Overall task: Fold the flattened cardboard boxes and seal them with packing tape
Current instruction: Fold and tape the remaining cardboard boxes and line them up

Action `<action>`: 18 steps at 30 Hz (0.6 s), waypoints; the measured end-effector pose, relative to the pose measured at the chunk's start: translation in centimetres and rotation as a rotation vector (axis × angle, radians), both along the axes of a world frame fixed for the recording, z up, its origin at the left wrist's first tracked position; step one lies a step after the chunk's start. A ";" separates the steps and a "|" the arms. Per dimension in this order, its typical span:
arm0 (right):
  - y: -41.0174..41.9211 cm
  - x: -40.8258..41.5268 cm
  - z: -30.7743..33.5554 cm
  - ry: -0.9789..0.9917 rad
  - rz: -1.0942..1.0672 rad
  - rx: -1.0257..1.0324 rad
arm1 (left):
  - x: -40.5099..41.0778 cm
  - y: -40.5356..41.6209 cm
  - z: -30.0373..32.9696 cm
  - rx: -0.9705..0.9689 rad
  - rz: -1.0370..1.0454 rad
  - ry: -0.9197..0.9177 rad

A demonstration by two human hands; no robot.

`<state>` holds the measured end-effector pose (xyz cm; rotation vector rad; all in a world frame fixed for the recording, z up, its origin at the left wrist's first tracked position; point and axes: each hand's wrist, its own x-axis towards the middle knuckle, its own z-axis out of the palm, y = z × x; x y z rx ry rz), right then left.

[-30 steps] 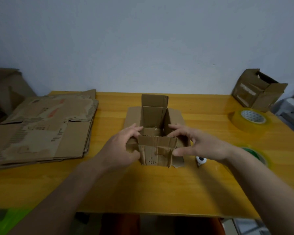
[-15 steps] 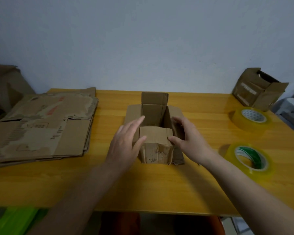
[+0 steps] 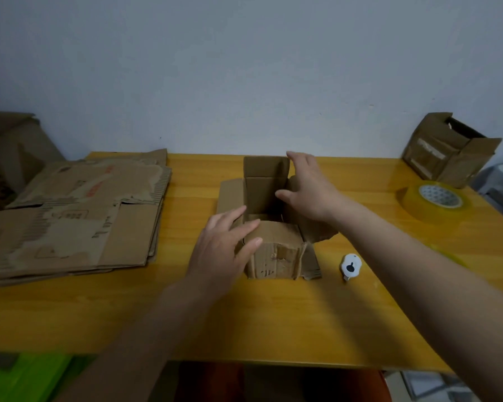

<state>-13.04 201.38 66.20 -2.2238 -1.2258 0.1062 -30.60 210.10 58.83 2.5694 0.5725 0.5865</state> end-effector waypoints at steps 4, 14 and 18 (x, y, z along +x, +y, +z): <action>1.6 1.4 0.2 -0.021 0.040 -0.070 | 0.1 0.0 -0.1 0.008 0.003 0.002; -0.6 0.1 0.1 -0.342 0.209 -0.491 | 0.4 0.1 -0.7 0.014 0.020 -0.047; -0.7 0.1 -0.7 -0.336 0.190 -0.584 | 0.4 -0.3 -0.6 0.013 0.028 -0.068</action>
